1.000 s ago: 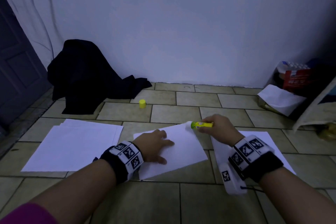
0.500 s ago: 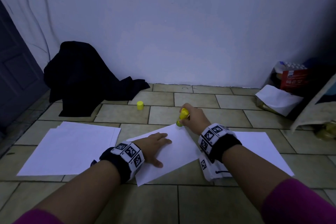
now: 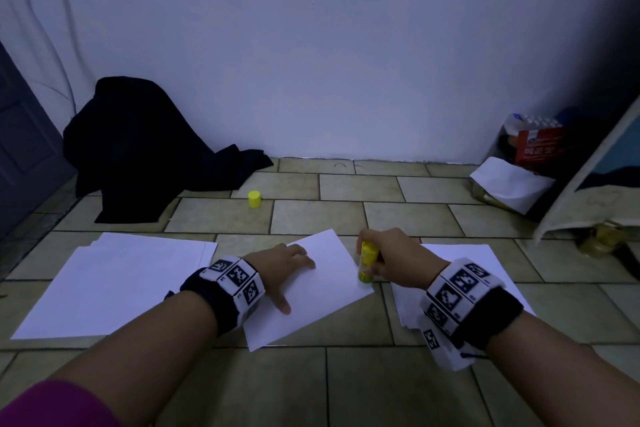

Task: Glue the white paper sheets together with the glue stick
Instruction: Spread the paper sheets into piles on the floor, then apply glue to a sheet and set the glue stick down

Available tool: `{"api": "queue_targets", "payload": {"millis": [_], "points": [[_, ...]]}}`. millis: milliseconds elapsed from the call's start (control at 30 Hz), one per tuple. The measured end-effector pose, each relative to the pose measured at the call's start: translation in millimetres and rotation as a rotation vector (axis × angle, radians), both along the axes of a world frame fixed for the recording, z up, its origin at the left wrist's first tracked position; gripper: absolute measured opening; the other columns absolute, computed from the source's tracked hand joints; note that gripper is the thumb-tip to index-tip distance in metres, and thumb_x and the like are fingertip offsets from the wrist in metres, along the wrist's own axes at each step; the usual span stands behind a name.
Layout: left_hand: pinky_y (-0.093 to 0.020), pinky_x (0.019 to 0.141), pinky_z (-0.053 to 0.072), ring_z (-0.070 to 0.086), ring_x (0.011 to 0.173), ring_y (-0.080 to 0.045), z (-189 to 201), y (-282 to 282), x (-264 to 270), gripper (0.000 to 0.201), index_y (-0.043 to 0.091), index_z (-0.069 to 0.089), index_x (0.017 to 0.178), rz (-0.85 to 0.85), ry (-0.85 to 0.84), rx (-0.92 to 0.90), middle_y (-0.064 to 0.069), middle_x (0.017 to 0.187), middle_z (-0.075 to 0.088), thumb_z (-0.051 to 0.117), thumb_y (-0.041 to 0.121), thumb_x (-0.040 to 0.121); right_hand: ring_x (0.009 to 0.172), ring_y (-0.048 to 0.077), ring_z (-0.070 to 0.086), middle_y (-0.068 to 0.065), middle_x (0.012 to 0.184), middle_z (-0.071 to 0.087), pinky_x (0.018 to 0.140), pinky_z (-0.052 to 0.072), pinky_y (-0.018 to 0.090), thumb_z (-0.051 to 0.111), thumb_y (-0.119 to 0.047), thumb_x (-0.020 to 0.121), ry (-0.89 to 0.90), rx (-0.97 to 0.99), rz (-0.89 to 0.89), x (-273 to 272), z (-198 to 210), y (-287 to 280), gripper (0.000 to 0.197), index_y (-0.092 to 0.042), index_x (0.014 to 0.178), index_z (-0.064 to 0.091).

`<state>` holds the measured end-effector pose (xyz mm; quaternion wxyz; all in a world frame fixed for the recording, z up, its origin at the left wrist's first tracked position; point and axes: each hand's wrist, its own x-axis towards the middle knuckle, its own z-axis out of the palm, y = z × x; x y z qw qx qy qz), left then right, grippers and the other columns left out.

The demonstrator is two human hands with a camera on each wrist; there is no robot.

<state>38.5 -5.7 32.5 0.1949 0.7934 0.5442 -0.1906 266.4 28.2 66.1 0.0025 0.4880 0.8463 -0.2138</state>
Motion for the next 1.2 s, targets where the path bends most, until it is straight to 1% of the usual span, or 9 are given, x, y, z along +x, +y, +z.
{"api": "queue_targets", "payload": {"millis": [167,300,367,500,667,767,867,967,1200], "points": [[-0.044,0.113,0.028,0.014,0.144,-0.027,2.1,-3.0,0.8,0.084,0.035,0.008,0.153,-0.055,0.105,0.002,-0.005,0.160,0.004,0.064,0.032,0.091,0.087,0.025,0.059,0.014,0.101,0.064,0.072,0.050,0.031,0.071,-0.009,0.079,0.167,-0.002,-0.113,9.3,4.6,5.5,0.025,-0.012,0.099,0.055],[-0.042,0.105,0.038,0.030,0.134,-0.029,-0.6,-8.7,4.2,0.090,0.040,0.009,0.152,-0.013,0.140,0.060,-0.006,0.152,0.017,0.066,0.052,0.084,0.075,0.025,0.060,0.010,0.085,0.062,0.068,0.053,0.033,0.072,-0.004,0.075,0.407,0.020,-0.279,7.9,8.4,12.8,0.023,-0.010,0.091,0.057],[-0.042,0.103,0.040,0.035,0.130,-0.028,-1.2,-11.8,6.2,0.092,0.036,0.017,0.151,0.035,0.124,0.095,-0.006,0.146,0.025,0.066,0.062,0.078,0.076,0.026,0.061,0.011,0.086,0.063,0.069,0.055,0.035,0.072,-0.003,0.075,0.475,0.025,-0.321,3.1,6.4,15.4,0.024,-0.011,0.091,0.057],[-0.043,0.107,0.037,0.018,0.140,-0.025,-4.6,-18.0,10.2,0.085,0.020,0.027,0.149,0.032,0.085,0.148,-0.007,0.151,0.021,0.059,0.063,0.083,0.084,0.034,0.064,0.017,0.091,0.065,0.075,0.056,0.047,0.074,-0.006,0.073,0.533,0.020,-0.399,-10.7,-3.7,23.5,0.026,-0.008,0.093,0.058],[-0.041,0.101,0.041,0.037,0.130,-0.026,0.6,-18.9,7.9,0.054,0.023,0.035,0.146,0.110,0.077,0.136,-0.009,0.144,0.033,0.040,0.049,0.099,0.089,0.035,0.064,0.019,0.100,0.063,0.078,0.055,0.046,0.071,-0.010,0.078,0.530,-0.027,-0.406,-34.0,-11.8,30.8,0.024,-0.009,0.096,0.055],[-0.041,0.102,0.042,0.032,0.134,-0.025,0.3,-20.4,6.2,0.062,0.024,0.034,0.146,0.107,0.076,0.141,-0.007,0.146,0.028,0.055,0.047,0.092,0.093,0.035,0.063,0.020,0.104,0.062,0.080,0.054,0.046,0.070,-0.013,0.080,0.491,-0.018,-0.386,-48.5,-13.7,34.5,0.028,-0.006,0.103,0.056],[-0.043,0.105,0.039,0.025,0.138,-0.026,-1.0,-24.0,8.5,0.065,0.017,0.033,0.146,0.105,0.045,0.127,-0.007,0.153,0.020,0.059,0.042,0.091,0.098,0.034,0.061,0.019,0.109,0.061,0.083,0.053,0.043,0.069,-0.014,0.081,0.457,-0.005,-0.359,-61.6,-13.4,36.9,0.032,-0.008,0.109,0.055],[-0.042,0.107,0.037,0.027,0.137,-0.027,-2.2,-22.7,10.4,0.066,0.013,0.032,0.146,0.106,0.043,0.116,-0.008,0.152,0.025,0.059,0.040,0.092,0.102,0.033,0.058,0.020,0.114,0.059,0.083,0.050,0.037,0.064,-0.011,0.085,0.352,0.023,-0.298,-73.7,-14.1,37.2,0.031,-0.006,0.114,0.054],[-0.043,0.105,0.039,0.032,0.134,-0.026,-3.8,-15.6,6.6,0.070,0.018,0.033,0.145,0.110,0.043,0.116,-0.006,0.148,0.032,0.063,0.044,0.088,0.104,0.032,0.057,0.018,0.119,0.055,0.086,0.049,0.037,0.059,-0.011,0.089,0.130,0.028,-0.168,-72.4,-8.5,32.2,0.030,-0.005,0.118,0.051]]}}
